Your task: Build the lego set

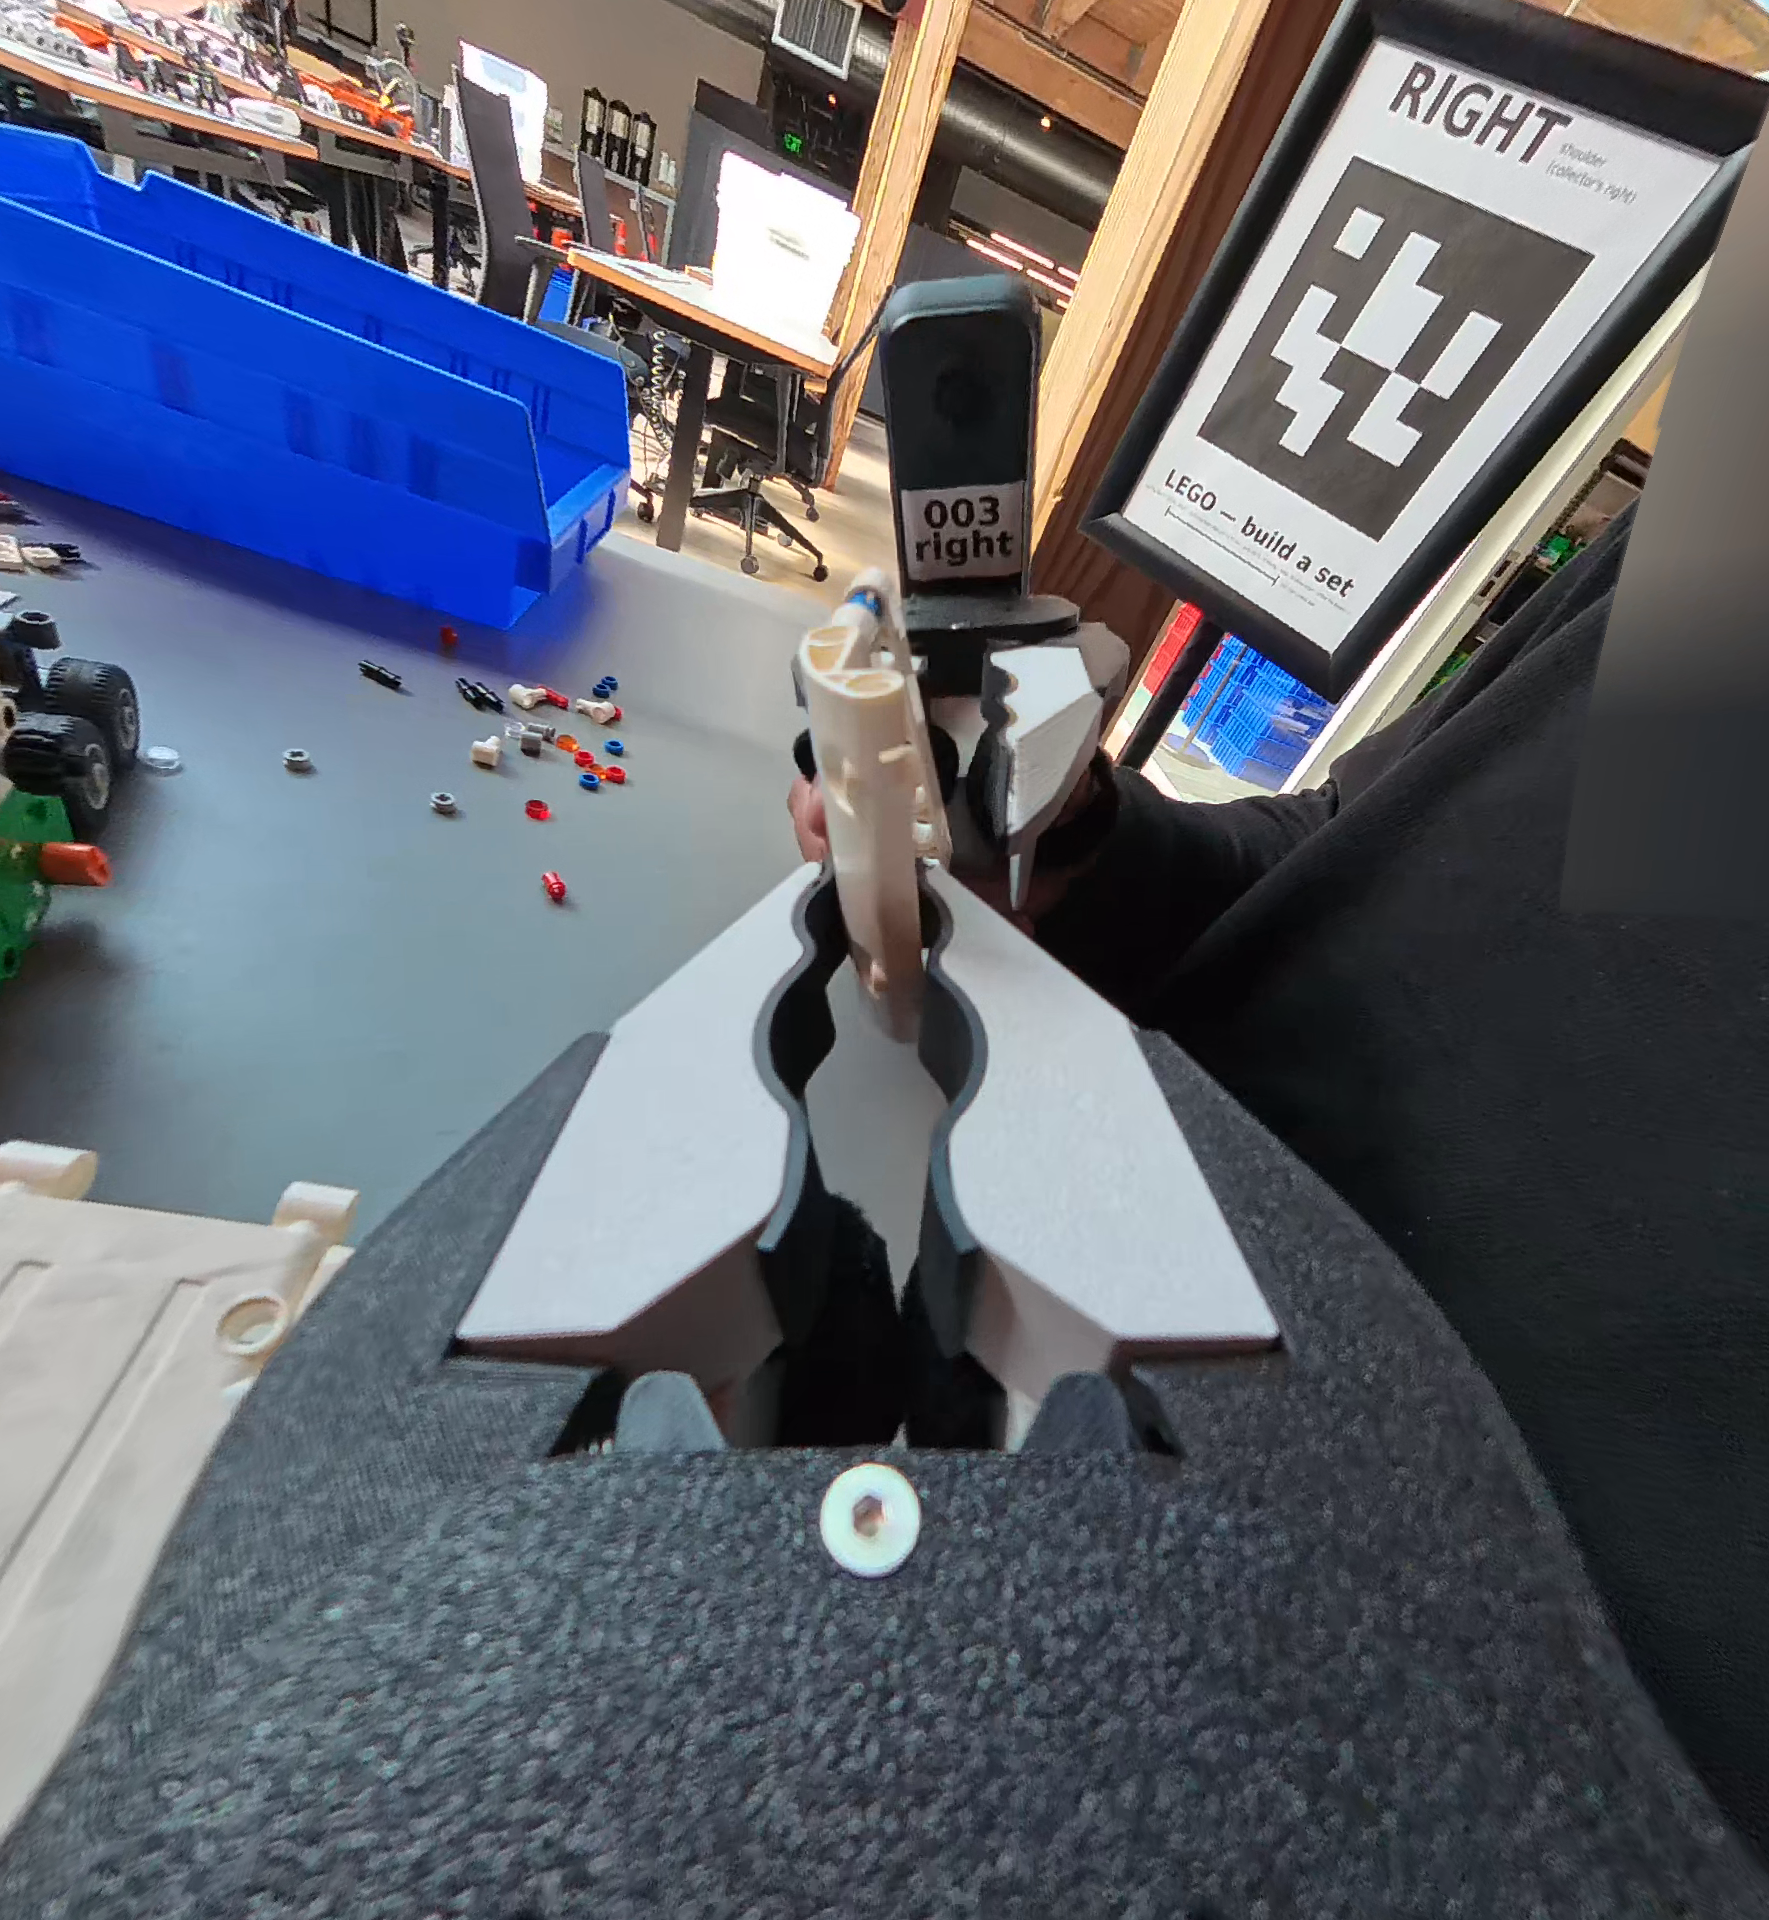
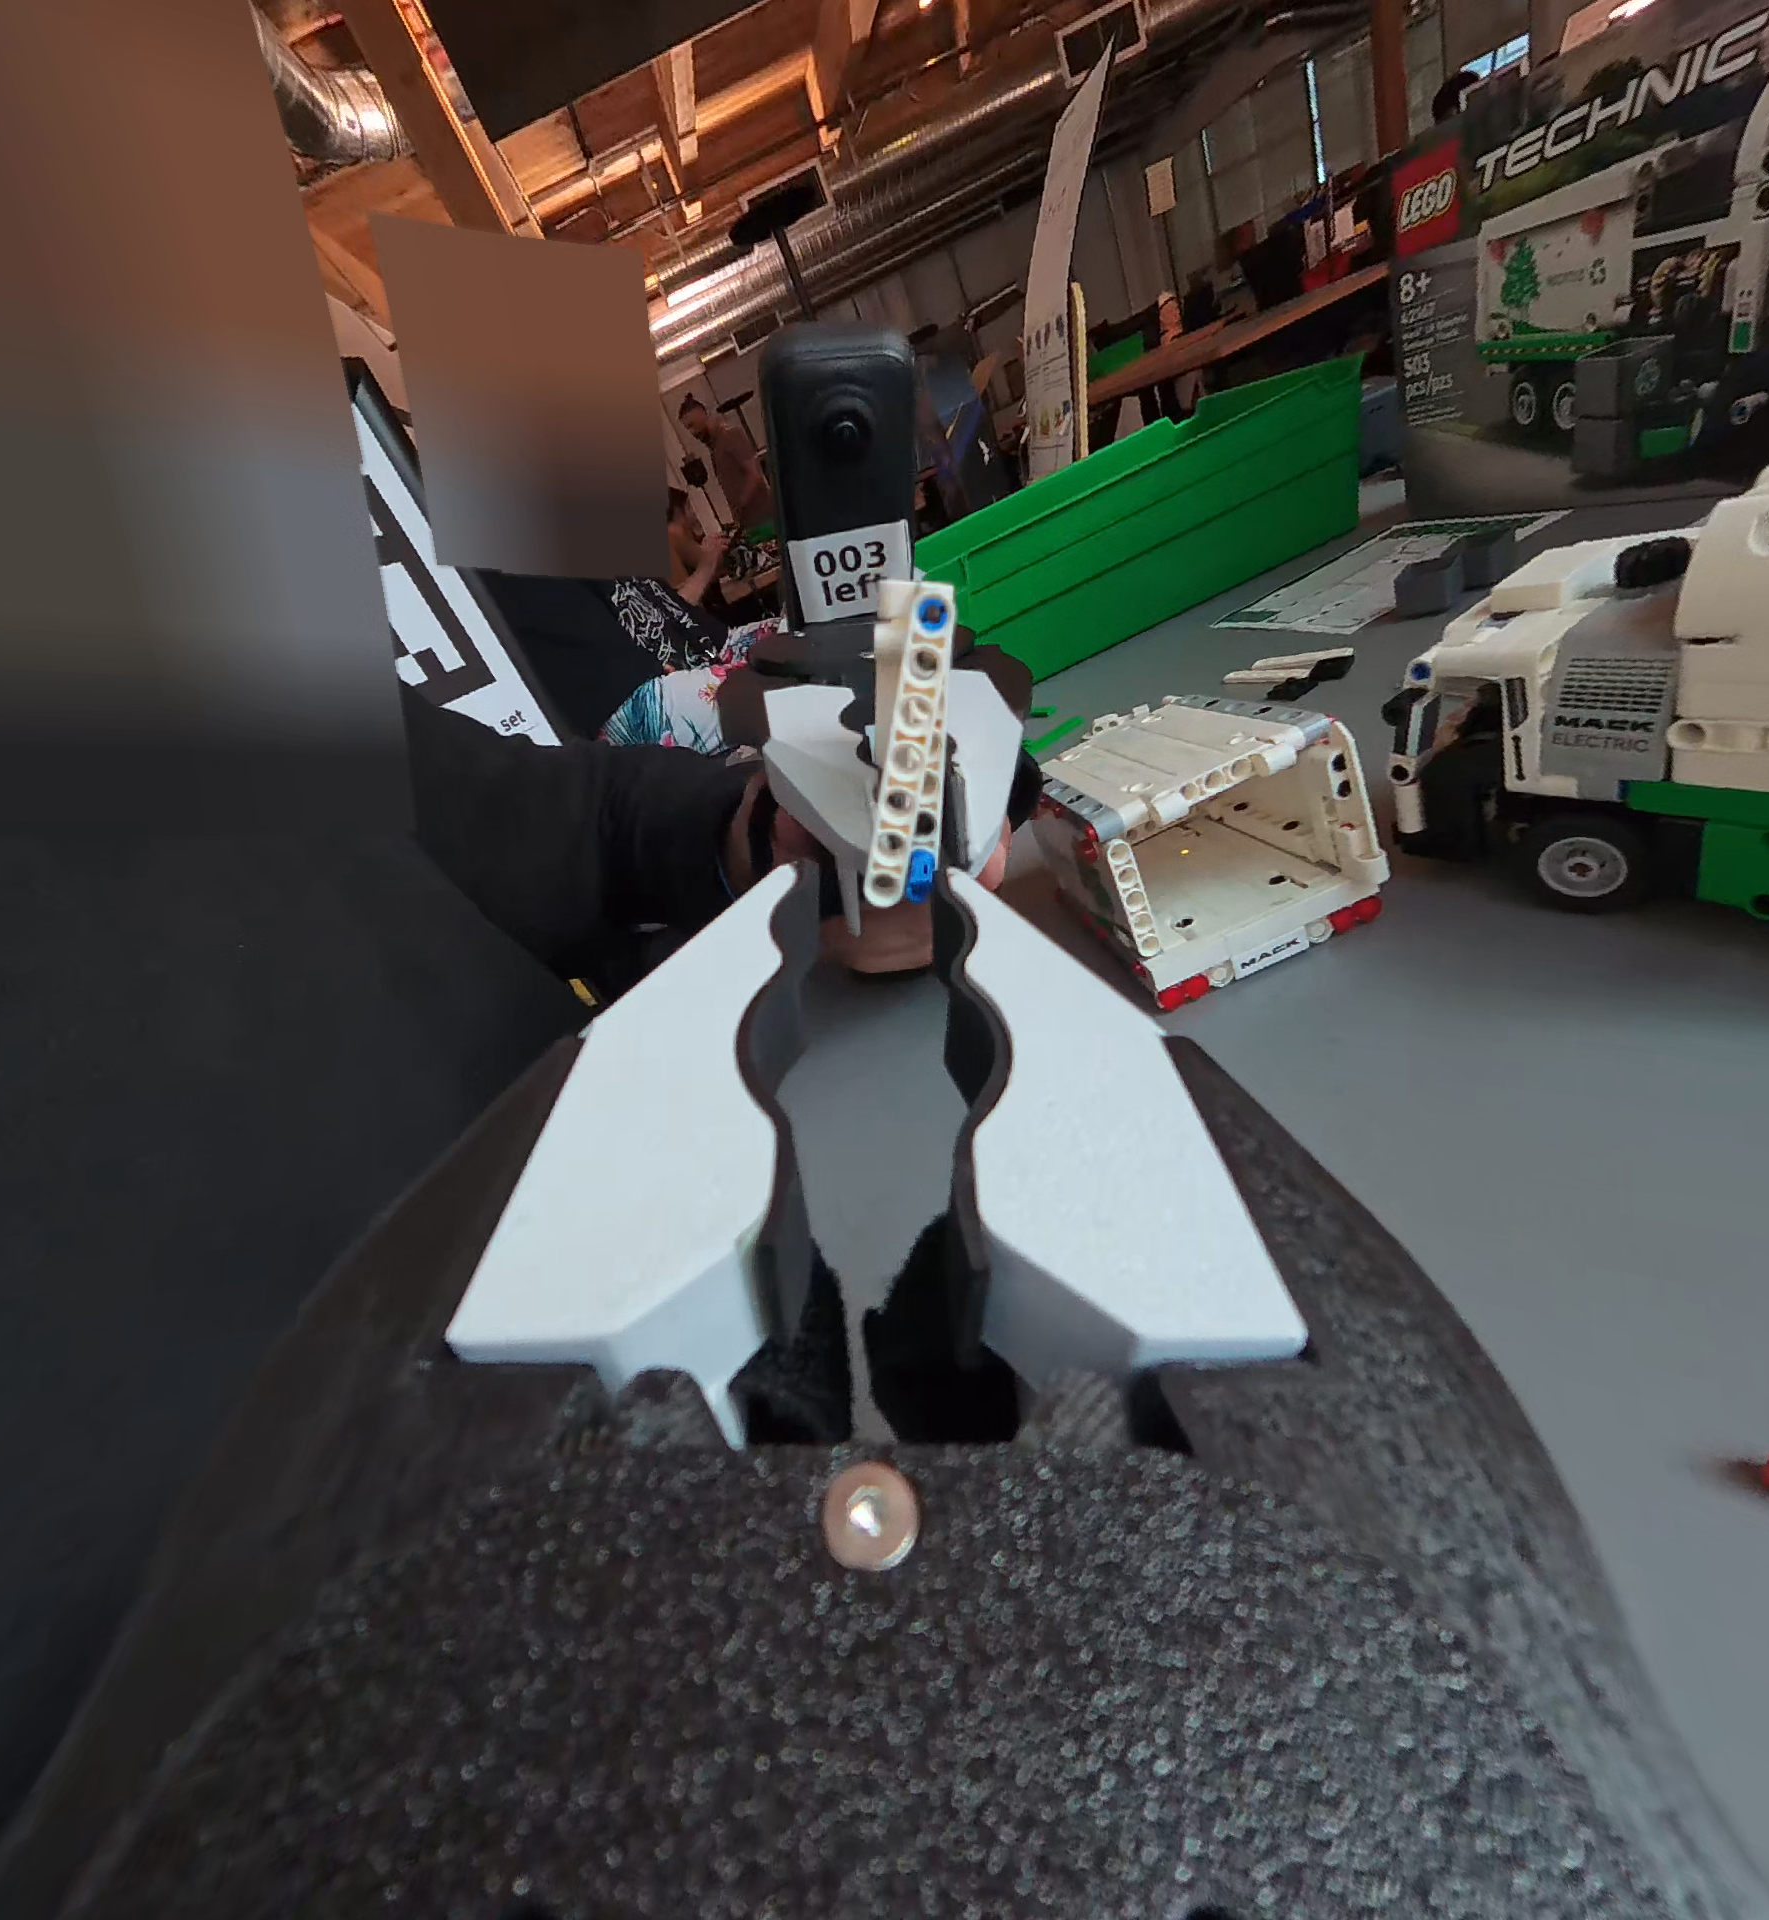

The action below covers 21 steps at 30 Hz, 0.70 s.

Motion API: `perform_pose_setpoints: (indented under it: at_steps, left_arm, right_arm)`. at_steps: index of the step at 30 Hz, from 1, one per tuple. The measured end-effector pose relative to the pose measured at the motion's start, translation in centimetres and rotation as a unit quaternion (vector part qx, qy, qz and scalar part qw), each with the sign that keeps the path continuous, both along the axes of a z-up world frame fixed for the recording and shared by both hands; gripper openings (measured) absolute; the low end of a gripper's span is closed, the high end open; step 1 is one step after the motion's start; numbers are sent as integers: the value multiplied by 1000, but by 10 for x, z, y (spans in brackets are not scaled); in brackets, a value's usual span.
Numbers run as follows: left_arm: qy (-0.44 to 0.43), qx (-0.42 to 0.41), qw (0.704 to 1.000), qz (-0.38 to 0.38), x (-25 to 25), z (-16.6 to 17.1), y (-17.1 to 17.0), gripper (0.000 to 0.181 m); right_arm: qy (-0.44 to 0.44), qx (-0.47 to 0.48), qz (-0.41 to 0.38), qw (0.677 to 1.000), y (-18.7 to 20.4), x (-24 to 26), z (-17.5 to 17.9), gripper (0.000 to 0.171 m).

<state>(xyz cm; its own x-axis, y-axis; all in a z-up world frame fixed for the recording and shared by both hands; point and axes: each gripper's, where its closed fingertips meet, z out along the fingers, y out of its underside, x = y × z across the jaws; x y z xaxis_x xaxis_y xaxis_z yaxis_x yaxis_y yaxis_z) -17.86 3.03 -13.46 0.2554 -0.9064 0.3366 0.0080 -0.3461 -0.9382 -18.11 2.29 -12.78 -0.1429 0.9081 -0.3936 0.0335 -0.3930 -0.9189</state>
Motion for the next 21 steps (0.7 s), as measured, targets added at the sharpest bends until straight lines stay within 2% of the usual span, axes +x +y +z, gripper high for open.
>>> perform_pose_setpoints:
  at_steps: [2,11,18,21]
  left_arm:
    - [3,1,1000,-3,1,-1,-1,8]
    - [34,3,999,-10,2,-11,-3,9]
    - [42,7,999,-8,0,-13,-2,8]
    - [63,30,998,6,-1,-15,0,8]
  right_arm:
    - [-6,17,-18,1000,3,-1,-2,10]
    - [-31,55,-36,997,6,3,-5,9]
    - [-11,-9,2,1000,4,2,-7,10]
    - [-12,-2,-4,1000,6,2,-8,10]
